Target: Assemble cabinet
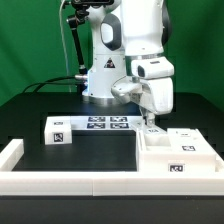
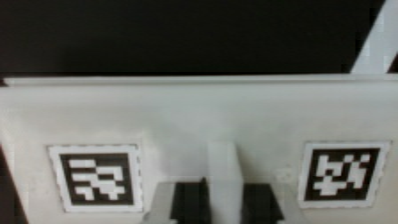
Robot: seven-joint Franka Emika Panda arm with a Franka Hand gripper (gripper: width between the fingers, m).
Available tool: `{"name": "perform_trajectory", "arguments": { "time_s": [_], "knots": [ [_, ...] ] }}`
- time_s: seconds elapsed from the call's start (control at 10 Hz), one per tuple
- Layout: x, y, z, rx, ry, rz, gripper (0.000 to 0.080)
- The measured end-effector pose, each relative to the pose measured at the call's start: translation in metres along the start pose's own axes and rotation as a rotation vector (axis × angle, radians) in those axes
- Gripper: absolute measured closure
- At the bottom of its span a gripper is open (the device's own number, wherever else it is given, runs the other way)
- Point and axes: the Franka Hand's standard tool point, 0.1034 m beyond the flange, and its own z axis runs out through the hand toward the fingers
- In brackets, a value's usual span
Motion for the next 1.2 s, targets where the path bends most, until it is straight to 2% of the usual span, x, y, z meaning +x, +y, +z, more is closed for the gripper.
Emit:
{"name": "perform_trajectory", "arguments": {
  "time_s": [0.1, 0.2, 0.3, 0.5, 0.6, 1.0, 1.2],
  "knots": [
    [-0.003, 0.001, -0.007, 0.01, -0.017, 0.072, 0.0731],
    [-0.003, 0.005, -0.021, 0.02, -0.051, 0.153, 0.0731],
    [0.002, 0.011, -0.034, 0.016, -0.075, 0.192, 0.0731],
    [-0.003, 0.02, -0.042, 0.056, -0.11, 0.252, 0.0731],
    [-0.006, 0.032, -0.047, 0.072, -0.124, 0.263, 0.0731],
    [-0.007, 0.034, -0.046, 0.072, -0.123, 0.257, 0.0731],
    [-0.01, 0.048, -0.048, 0.066, -0.122, 0.256, 0.0731]
  ]
}}
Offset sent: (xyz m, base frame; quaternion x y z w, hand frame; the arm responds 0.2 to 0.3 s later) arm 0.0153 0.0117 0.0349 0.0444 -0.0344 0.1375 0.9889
